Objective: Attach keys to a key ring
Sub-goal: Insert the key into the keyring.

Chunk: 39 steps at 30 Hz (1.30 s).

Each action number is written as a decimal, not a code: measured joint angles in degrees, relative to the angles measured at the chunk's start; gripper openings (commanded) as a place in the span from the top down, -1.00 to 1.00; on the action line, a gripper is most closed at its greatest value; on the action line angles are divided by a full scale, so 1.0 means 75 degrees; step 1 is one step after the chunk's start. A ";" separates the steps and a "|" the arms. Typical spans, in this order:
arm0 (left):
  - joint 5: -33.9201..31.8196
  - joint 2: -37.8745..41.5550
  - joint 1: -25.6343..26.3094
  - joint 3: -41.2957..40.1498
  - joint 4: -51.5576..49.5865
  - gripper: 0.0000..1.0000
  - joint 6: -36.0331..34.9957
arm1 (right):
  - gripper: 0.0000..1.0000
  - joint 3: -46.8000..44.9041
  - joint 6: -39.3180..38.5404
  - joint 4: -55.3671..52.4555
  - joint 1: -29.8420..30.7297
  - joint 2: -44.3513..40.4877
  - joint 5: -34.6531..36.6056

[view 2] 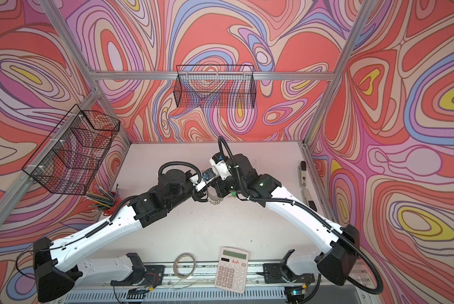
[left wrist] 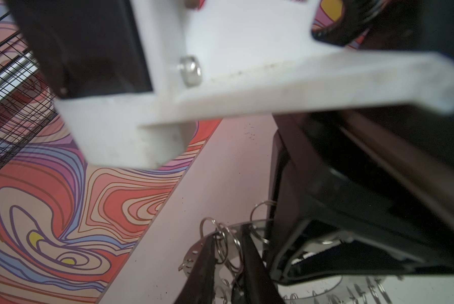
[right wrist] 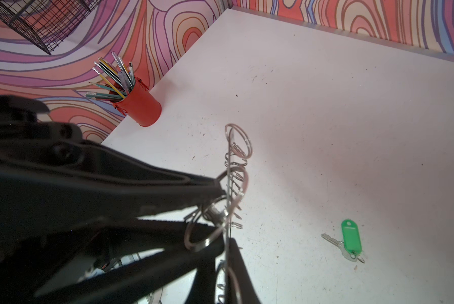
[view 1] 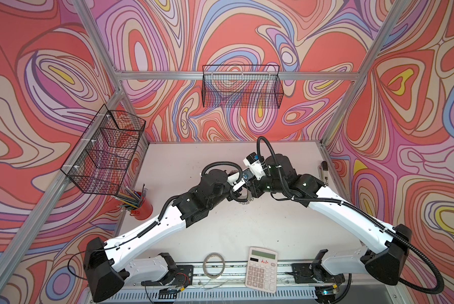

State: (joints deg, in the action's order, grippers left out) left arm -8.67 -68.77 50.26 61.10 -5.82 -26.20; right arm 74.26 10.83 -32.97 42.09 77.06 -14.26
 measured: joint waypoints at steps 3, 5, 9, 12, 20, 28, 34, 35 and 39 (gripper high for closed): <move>-0.0055 -0.0003 0.0000 0.0041 -0.0009 0.75 0.0152 | 1.00 0.0000 0.0000 0.0000 0.0000 0.0000 -0.0017; -0.0090 -0.0009 0.0000 0.0102 -0.0015 0.79 0.0256 | 1.00 0.0000 0.0000 0.0009 0.0000 0.0000 -0.0026; -0.0117 -0.0023 0.0000 0.0227 -0.0032 0.81 0.0463 | 1.00 0.0000 0.0000 0.0035 0.0000 0.0000 -0.0052; -0.0105 -0.0061 0.0000 0.0350 -0.0111 0.91 0.0621 | 1.00 0.0000 -0.0003 0.0050 0.0000 0.0000 -0.0073; -0.0105 -0.0178 0.0000 0.0600 -0.0560 1.00 0.1020 | 1.00 -0.0038 0.0000 0.0052 0.0000 0.0000 -0.0079; 0.0385 -0.0411 -0.0283 0.1513 -0.1848 1.00 0.2084 | 1.00 -0.0047 -0.0041 0.0201 0.0032 0.0000 -0.0079; 0.1582 -0.0423 -0.0918 0.2060 -0.2669 1.00 0.3646 | 0.63 -0.0058 -0.0192 0.0498 0.0105 0.0000 -0.0099; 0.1655 -0.0425 -0.0965 0.2157 -0.2850 1.00 0.3856 | 0.51 -0.0061 -0.0233 0.0507 0.0105 -0.0009 -0.0067; 0.1766 -0.0510 -0.1055 0.2597 -0.3506 1.00 0.4424 | 0.03 -0.0172 -0.0300 0.0510 0.0047 -0.0178 0.0055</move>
State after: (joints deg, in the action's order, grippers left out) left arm 4.58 -72.60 42.35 80.58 -32.12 6.98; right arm 72.97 8.58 -29.15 42.44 75.72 -13.85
